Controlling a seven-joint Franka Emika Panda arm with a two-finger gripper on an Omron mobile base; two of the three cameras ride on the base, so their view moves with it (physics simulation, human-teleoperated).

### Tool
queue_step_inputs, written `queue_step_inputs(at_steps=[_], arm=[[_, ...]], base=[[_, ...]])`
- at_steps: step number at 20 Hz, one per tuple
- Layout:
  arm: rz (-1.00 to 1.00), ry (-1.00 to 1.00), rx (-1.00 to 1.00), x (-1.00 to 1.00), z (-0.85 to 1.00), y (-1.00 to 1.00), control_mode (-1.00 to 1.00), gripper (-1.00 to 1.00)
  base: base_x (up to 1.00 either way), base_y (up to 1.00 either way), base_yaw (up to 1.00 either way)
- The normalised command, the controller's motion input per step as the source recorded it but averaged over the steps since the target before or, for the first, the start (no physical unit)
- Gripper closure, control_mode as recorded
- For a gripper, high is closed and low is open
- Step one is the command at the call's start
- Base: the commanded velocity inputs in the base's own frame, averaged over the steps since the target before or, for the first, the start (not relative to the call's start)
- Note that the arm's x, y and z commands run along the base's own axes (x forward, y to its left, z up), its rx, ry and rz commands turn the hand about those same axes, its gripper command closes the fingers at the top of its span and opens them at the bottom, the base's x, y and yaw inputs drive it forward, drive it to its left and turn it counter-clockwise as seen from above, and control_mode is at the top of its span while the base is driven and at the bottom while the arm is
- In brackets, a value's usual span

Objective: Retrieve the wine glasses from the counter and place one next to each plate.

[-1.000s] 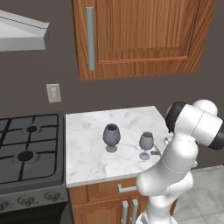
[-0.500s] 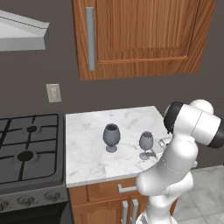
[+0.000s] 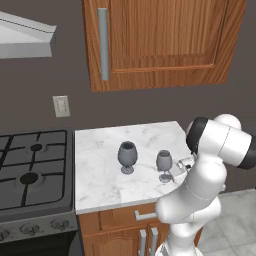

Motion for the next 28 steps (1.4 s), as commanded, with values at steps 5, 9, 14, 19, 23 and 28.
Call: queue_step_inputs(at_steps=[5, 9, 14, 19, 23, 28], arm=[[0.00, 0.00, 0.00, -0.04, 0.04, 0.00, -1.00, 1.00], [0.00, 0.00, 0.01, -0.04, 0.15, 0.00, -1.00, 1.00], [-0.02, 0.02, 0.08, -0.11, 0.36, 0.00, -1.00, 1.00], [-0.01, 0.01, 0.11, -0.24, 0.86, 0.00, -1.00, 1.00], [-0.02, -0.07, 0.06, -0.42, 1.00, 0.00, -1.00, 1.00], [-0.03, -0.08, 0.01, -0.58, 1.00, 0.00, -1.00, 1.00]], base=[[0.00, 0.00, 0.00], [0.00, 0.00, 0.00], [0.00, 0.00, 0.00], [0.00, 0.00, 0.00], [0.00, 0.00, 0.00], [0.00, 0.00, 0.00]])
